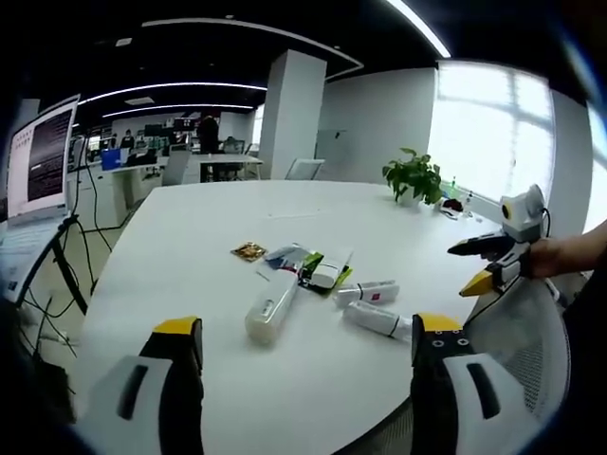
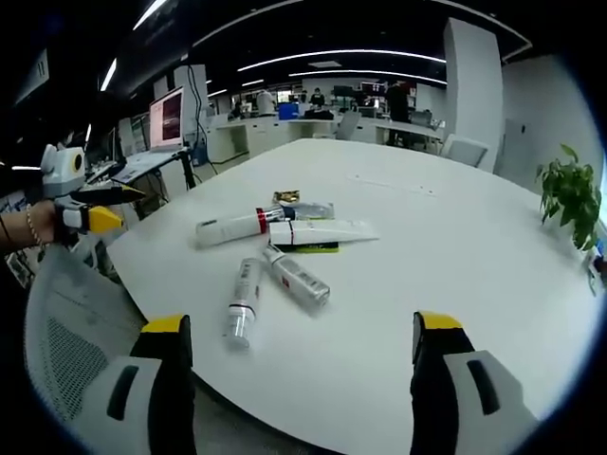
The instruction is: Arrange the skincare products in the storage area until every visible bottle or jar stands upright without overlapping.
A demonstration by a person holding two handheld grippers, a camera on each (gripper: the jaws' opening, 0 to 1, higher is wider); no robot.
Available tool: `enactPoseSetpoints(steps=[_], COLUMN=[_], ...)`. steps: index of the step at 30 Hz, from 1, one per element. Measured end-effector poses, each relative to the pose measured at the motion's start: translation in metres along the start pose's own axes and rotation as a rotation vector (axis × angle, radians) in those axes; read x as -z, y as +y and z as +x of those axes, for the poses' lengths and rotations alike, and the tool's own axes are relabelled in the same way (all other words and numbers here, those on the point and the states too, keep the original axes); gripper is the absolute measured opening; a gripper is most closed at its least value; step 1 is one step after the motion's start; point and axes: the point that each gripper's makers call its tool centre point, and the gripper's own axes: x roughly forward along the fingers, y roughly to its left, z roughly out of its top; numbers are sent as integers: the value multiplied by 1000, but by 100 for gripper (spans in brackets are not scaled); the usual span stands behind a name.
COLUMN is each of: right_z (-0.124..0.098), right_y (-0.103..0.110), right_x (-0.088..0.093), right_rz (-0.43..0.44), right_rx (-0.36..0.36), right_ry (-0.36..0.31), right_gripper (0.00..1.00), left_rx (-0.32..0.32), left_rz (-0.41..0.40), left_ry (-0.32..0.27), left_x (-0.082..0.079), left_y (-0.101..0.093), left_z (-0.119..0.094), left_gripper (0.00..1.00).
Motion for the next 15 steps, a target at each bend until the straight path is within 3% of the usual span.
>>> enactPoseSetpoints(steps=[12,15], right_z=[-8,-15], right_y=[-1,-4], right_x=[-13,-14], right_rz=[18,9], right_rx=[-13,-16], right_ry=[-32,-40], right_gripper=[97,97], left_rx=[16,41], left_rz=[23,38], left_ry=[39,26], left_x=[4,-1], left_y=[-1,-9], left_z=[2,4], left_gripper=[83,89])
